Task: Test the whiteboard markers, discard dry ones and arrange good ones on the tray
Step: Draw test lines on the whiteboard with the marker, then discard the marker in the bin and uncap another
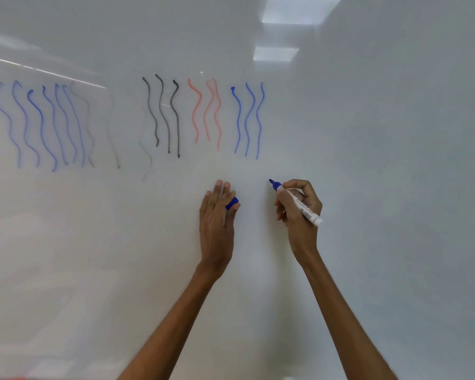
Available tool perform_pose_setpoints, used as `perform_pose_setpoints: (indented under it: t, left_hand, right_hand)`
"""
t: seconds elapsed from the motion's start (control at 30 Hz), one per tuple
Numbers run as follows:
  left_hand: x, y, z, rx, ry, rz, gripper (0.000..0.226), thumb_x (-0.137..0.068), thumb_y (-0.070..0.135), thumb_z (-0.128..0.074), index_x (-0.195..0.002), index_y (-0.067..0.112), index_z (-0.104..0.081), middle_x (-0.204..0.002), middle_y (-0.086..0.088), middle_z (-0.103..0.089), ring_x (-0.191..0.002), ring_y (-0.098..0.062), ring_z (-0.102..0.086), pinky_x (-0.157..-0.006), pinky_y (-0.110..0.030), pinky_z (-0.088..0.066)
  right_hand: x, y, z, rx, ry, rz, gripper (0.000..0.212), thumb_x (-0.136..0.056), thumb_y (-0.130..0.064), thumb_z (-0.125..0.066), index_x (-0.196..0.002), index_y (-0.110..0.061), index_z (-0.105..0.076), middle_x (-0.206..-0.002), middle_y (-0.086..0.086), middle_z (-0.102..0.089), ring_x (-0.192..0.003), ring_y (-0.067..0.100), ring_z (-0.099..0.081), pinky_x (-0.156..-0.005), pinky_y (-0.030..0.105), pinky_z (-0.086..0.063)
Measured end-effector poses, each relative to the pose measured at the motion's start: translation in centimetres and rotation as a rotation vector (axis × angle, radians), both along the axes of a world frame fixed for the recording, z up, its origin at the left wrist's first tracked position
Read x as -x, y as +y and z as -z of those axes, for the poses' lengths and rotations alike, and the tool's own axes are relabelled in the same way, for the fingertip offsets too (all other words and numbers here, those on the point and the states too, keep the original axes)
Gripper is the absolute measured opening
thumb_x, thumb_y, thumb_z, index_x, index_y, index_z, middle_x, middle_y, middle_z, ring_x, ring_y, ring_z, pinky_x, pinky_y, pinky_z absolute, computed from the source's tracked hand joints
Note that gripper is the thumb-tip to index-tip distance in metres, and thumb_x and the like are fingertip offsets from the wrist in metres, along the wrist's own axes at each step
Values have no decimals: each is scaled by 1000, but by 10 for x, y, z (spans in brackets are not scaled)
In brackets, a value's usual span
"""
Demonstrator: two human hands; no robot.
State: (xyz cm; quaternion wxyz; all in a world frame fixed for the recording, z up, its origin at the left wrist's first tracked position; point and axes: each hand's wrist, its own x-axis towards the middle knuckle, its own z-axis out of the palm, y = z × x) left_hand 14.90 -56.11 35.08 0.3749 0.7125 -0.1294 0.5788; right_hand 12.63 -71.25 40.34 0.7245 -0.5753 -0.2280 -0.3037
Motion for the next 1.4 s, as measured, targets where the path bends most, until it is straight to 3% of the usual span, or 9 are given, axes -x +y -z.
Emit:
perform_pose_setpoints:
  t: [0.07,0.17,0.27,0.4,0.67,0.83,1.2,1.4]
  left_hand:
    - [13,-3,20,11,42,30,34,-93,12,-63,-126,7,-62,-137,3,-53,-132,6,-36,-114,-26,-32]
    - [37,-9,42,166,240,190,24,-90,22,-67,-114,24,-67,-112,20,-66,-110,-2,-58,-96,-29,-49]
    - [49,-12,58,304,348,335,15,-88,21,-72,-99,25,-64,-95,21,-69,-95,-2,-65,-84,-16,-49]
    - [57,-13,73,367,454,400,22,-87,20,-73,-106,15,-64,-98,25,-68,-93,1,-66,-80,-9,-45]
    - [61,-16,96,278,544,453,6,-89,19,-69,-94,17,-68,-91,16,-69,-87,-6,-67,-78,-12,-47]
    - [60,-20,104,243,563,479,6,-90,18,-69,-94,20,-67,-90,11,-69,-76,-13,-70,-75,-16,-51]
    - [59,-34,116,117,634,530,19,-92,23,-66,-111,22,-66,-93,24,-70,-77,-6,-70,-79,-12,-49]
    - [53,-39,135,-70,765,532,21,-98,30,-57,-97,17,-73,-82,7,-71,-81,-10,-66,-77,-21,-49]
  right_hand:
    - [6,1,10,4,62,-47,6,-92,-5,-65,-95,-10,-63,-74,10,-58,-56,23,-49,-46,22,-39]
    - [11,0,28,19,136,-92,6,-93,-8,-65,-92,-13,-68,-66,5,-57,-49,19,-47,-41,23,-31]
    - [12,-3,51,68,205,-94,12,-97,-16,-61,-91,-12,-70,-60,5,-54,-47,18,-44,-41,25,-29]
    - [17,-5,79,133,298,-101,28,-99,-28,-53,-92,-4,-65,-61,3,-57,-45,15,-46,-41,21,-35]
    - [23,-7,117,161,442,-82,35,-100,-30,-52,-90,3,-61,-63,3,-61,-44,16,-48,-42,20,-36]
    - [25,-13,125,159,436,-87,24,-100,-25,-54,-88,-6,-63,-64,6,-60,-43,15,-48,-42,19,-37]
    - [22,-22,148,178,437,-73,23,-99,-24,-57,-88,-5,-62,-63,5,-61,-44,16,-49,-42,19,-38]
    - [26,-28,176,90,507,-44,26,-98,-20,-60,-80,-1,-61,-59,13,-60,-43,15,-49,-44,19,-39]
